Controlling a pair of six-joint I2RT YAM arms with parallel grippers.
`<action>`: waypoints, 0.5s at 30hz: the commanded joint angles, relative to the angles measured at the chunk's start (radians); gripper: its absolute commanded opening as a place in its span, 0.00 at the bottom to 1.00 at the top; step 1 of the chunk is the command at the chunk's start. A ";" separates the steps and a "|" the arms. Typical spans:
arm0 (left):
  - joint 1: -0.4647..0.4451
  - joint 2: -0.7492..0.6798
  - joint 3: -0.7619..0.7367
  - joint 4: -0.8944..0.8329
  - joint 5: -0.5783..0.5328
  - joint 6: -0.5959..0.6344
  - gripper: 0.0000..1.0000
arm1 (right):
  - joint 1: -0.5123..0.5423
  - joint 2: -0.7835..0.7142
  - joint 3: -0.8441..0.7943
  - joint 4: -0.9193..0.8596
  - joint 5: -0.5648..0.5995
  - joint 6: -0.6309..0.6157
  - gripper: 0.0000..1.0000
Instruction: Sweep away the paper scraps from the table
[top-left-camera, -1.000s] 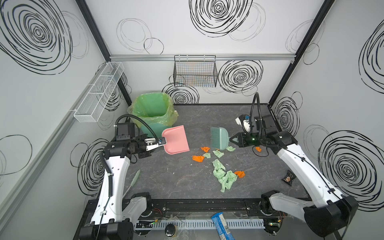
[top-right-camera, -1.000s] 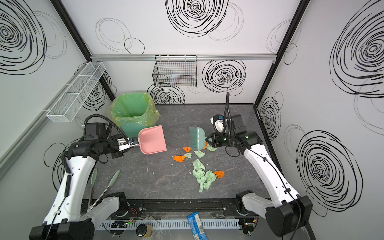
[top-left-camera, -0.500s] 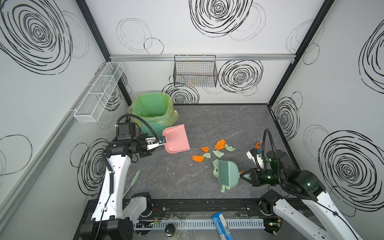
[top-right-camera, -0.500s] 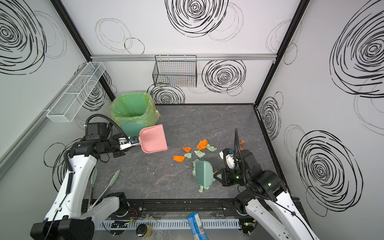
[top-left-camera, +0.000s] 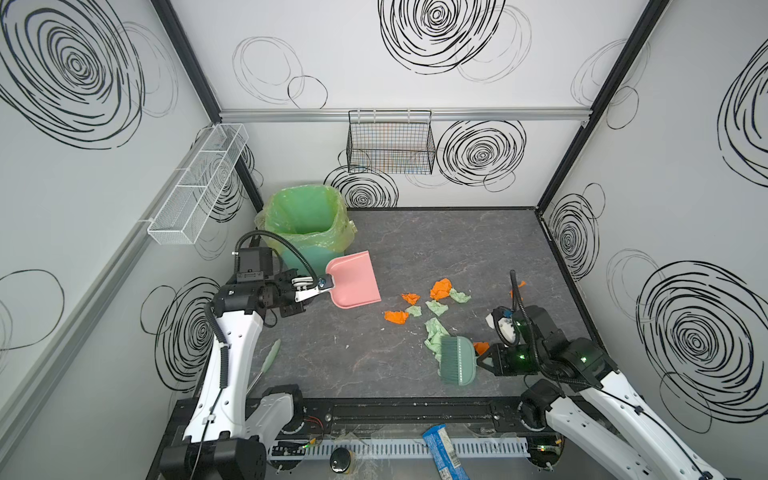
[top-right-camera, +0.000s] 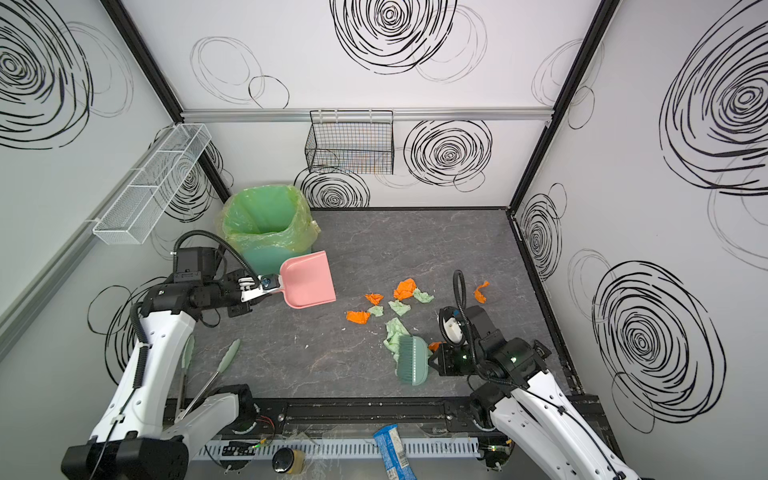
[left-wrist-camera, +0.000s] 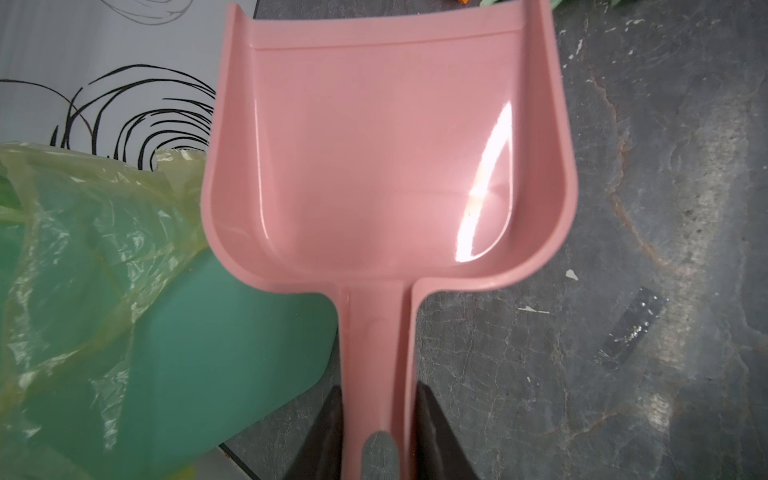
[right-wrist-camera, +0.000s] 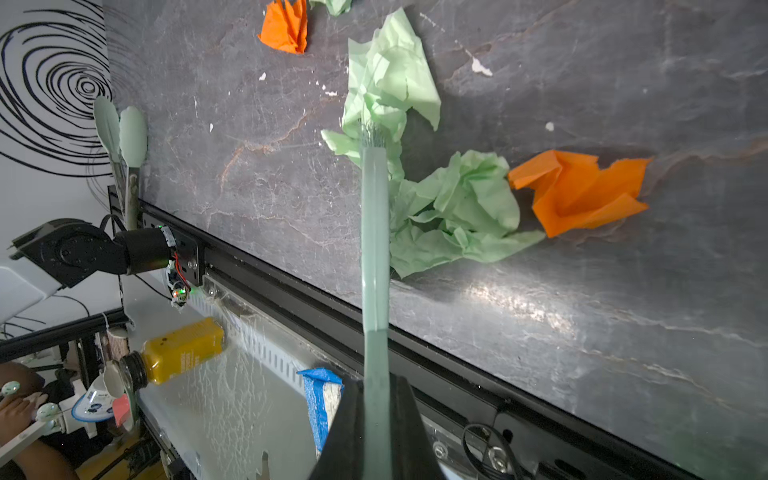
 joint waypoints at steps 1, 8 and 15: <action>-0.007 -0.007 -0.009 0.027 0.020 -0.008 0.00 | 0.005 0.032 -0.012 0.088 0.073 0.040 0.00; -0.007 -0.001 -0.026 0.038 0.030 -0.014 0.00 | 0.003 0.138 0.019 0.187 0.184 0.024 0.00; -0.006 -0.005 -0.042 0.046 0.015 -0.010 0.00 | -0.038 0.248 0.046 0.311 0.180 -0.034 0.00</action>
